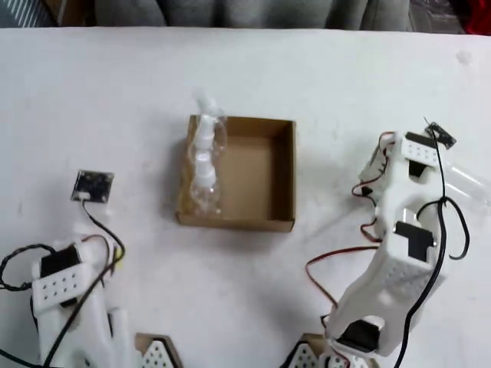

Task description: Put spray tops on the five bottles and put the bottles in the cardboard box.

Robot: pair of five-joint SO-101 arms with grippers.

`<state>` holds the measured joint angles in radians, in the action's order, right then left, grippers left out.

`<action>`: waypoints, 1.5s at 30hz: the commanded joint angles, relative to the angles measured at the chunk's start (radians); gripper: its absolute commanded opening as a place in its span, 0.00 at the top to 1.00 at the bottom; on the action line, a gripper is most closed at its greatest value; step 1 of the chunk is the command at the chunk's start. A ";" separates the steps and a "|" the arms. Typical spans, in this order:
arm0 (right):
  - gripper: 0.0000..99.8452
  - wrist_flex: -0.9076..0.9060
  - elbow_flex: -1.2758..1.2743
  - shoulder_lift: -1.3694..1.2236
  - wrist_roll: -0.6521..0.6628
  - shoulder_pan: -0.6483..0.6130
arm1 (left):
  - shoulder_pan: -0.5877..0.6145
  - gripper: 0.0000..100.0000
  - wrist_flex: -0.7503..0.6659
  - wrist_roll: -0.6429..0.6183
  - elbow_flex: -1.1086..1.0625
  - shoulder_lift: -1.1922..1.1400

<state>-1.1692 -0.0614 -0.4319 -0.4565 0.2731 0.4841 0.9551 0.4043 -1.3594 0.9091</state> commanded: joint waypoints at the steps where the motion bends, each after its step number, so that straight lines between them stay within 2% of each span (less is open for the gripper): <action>1: 0.98 -0.005 0.037 -0.001 0.009 -0.038 | -0.010 0.74 -0.026 -0.058 0.055 -0.007; 5: 0.98 -0.007 0.034 0.008 0.091 -0.041 | 0.030 0.73 -0.026 -0.074 0.063 -0.007; 10: 0.98 -0.030 0.081 0.010 0.101 -0.061 | 0.136 0.68 0.012 -0.078 0.098 -0.007; 18: 0.98 -0.305 0.410 0.010 0.109 -0.067 | 0.225 0.65 0.017 -0.080 0.106 -0.007; 23: 0.98 -0.535 0.637 0.010 0.196 -0.079 | 0.259 0.65 0.015 -0.080 0.109 -0.007; 25: 0.98 -0.561 0.684 0.016 0.224 -0.079 | 0.262 0.65 0.015 -0.080 0.118 -0.012; 30: 0.98 -0.558 0.640 0.134 0.313 -0.082 | 0.262 0.65 0.015 -0.080 0.123 -0.013; 34: 0.98 -0.558 0.505 0.305 0.416 -0.130 | 0.262 0.65 0.015 -0.080 0.123 -0.013; 40: 0.98 -0.558 0.275 0.644 0.523 -0.266 | 0.262 0.65 0.009 -0.080 0.123 -0.013; 45: 0.98 -0.558 0.117 0.951 0.560 -0.476 | 0.257 0.65 0.009 -0.080 0.121 -0.015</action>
<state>-1.6985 0.1028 0.3199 0.0775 -0.0844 0.7342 0.9521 0.3368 -1.3011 0.9091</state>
